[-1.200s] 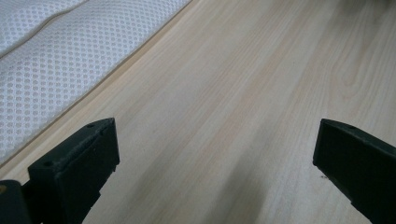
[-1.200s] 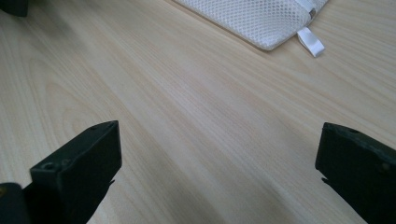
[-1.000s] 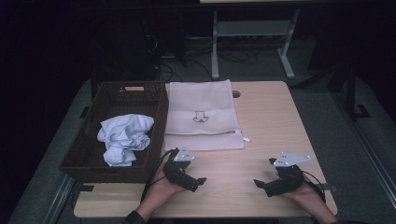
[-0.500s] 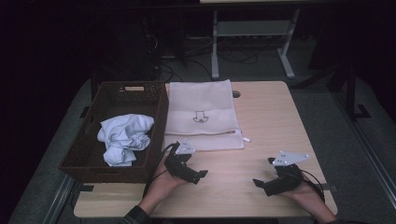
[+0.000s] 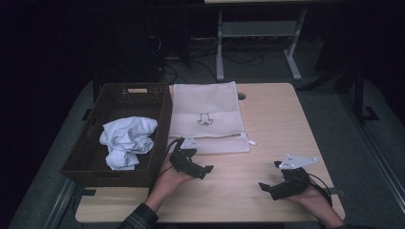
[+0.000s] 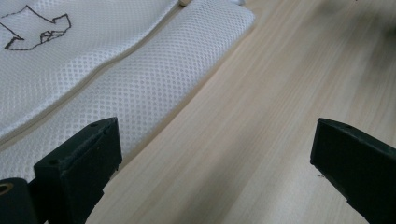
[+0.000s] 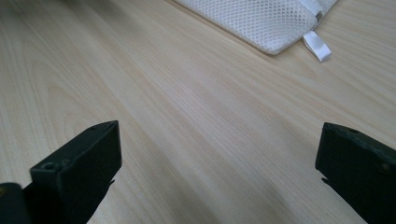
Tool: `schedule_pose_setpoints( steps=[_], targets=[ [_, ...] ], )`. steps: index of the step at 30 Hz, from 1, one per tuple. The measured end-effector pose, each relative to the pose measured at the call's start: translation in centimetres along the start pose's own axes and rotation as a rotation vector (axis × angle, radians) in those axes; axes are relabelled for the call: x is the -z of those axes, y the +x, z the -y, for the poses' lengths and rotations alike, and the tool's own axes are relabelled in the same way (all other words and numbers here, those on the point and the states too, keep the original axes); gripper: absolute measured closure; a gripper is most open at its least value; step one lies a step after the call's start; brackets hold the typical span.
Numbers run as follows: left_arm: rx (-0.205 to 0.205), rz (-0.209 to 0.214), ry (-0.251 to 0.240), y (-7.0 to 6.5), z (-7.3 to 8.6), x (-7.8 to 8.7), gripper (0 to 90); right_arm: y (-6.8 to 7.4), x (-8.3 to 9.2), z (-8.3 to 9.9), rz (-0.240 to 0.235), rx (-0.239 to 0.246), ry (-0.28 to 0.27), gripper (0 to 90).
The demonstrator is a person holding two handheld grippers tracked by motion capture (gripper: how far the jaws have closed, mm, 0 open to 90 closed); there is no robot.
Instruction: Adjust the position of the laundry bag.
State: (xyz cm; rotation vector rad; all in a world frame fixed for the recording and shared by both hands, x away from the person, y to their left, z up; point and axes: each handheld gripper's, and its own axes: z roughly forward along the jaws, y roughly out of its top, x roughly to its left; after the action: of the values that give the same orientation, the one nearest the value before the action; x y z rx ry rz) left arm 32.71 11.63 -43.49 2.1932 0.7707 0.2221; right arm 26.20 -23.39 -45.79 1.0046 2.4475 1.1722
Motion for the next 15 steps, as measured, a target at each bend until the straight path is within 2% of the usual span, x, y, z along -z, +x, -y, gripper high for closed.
schedule_pose_setpoints(
  steps=[15],
  targets=[
    [0.019, -0.03, 0.001, 1.3, -1.8, -0.9, 1.4, 0.0, 0.0, 0.0, 0.001, 0.0, -0.001, 0.0]
  ],
)
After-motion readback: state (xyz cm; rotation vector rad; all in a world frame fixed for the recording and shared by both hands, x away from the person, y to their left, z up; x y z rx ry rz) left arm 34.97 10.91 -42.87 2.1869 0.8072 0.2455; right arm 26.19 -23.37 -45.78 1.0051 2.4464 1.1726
